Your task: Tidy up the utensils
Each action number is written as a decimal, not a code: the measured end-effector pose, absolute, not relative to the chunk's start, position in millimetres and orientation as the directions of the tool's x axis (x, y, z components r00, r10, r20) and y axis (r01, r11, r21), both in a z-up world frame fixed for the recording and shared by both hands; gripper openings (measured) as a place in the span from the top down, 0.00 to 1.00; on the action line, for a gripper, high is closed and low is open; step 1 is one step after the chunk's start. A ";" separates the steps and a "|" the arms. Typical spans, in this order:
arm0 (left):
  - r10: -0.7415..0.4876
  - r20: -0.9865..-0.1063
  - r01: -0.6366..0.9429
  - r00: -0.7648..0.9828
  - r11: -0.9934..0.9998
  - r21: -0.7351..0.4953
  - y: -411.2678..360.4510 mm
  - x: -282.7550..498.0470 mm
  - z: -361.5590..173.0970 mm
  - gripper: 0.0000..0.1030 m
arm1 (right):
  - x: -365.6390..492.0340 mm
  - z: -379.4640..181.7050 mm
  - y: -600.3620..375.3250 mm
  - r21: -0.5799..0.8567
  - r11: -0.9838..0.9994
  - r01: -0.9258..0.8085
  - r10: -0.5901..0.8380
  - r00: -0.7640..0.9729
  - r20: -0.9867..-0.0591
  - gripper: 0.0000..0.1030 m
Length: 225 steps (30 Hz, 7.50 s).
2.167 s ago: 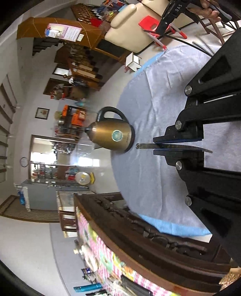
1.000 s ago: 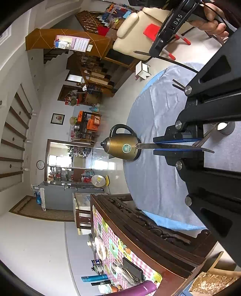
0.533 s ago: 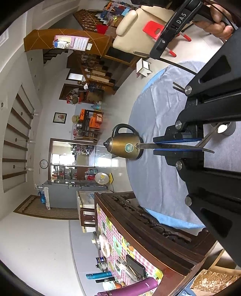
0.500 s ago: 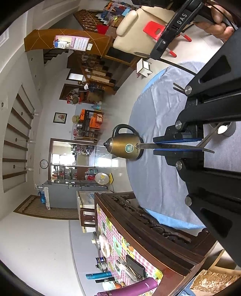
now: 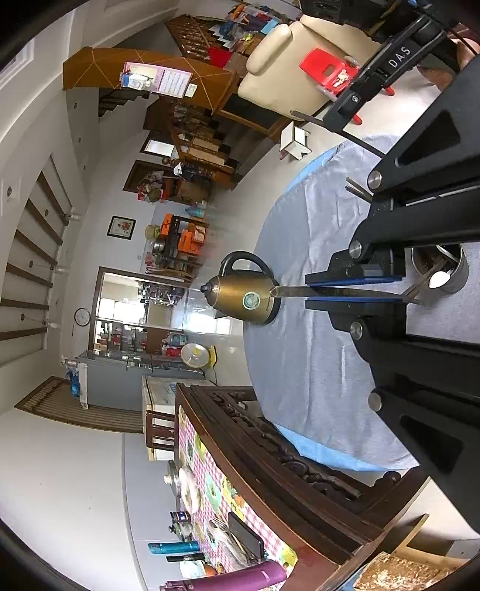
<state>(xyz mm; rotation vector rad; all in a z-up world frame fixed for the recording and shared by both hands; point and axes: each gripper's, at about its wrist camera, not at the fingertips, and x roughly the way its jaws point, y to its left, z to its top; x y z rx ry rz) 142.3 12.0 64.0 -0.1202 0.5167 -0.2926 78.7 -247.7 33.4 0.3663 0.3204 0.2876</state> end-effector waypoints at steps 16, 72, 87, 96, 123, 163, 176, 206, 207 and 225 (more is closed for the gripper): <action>-0.328 -0.505 0.236 0.798 0.942 -0.239 6.1 152.6 45.2 0.95 | 86.9 14.8 -246.6 0.440 0.878 -0.189 0.327 0.908 -0.261 0.93; -0.453 -0.423 0.334 0.785 0.884 -0.328 8.7 137.8 67.2 0.95 | 83.4 30.2 -240.3 0.330 0.939 -0.096 0.158 0.973 -0.168 0.93; -0.466 -0.478 0.347 0.744 0.882 -0.319 -8.0 139.4 50.4 0.95 | 86.1 24.0 -235.9 0.319 0.943 -0.098 0.169 0.964 -0.203 0.93; -0.458 -0.505 0.341 0.732 0.887 -0.310 -12.3 137.4 41.6 0.95 | 88.7 12.0 -231.7 0.316 0.944 -0.097 0.179 0.954 -0.240 0.93; -0.406 -0.591 0.290 0.697 0.914 -0.285 -14.3 145.4 8.9 0.95 | 94.9 -25.6 -225.3 0.318 0.944 -0.085 0.209 0.900 -0.382 0.93; -0.202 -0.603 0.195 0.772 0.978 -0.078 -8.1 103.2 -9.3 0.13 | 59.8 -46.8 -254.2 0.434 0.901 0.008 0.198 0.883 -0.426 0.55; -0.068 -0.597 0.082 0.799 0.997 -0.003 1.3 75.8 -28.3 0.12 | 25.6 -56.4 -241.1 0.400 0.917 -0.004 0.190 0.885 -0.425 0.49; 0.006 -0.622 0.048 0.783 0.996 0.069 -8.7 66.2 -38.5 0.12 | 14.4 -58.9 -226.8 0.362 0.932 -0.008 0.182 0.875 -0.449 0.36; 0.005 -0.622 0.048 0.783 0.996 0.069 -8.6 65.9 -38.6 0.12 | 14.1 -58.9 -226.9 0.363 0.932 -0.009 0.183 0.874 -0.450 0.36; 0.004 -0.628 0.046 0.778 0.997 0.063 -6.4 66.5 -42.2 0.12 | 12.6 -59.4 -223.4 0.358 0.934 -0.017 0.189 0.872 -0.452 0.35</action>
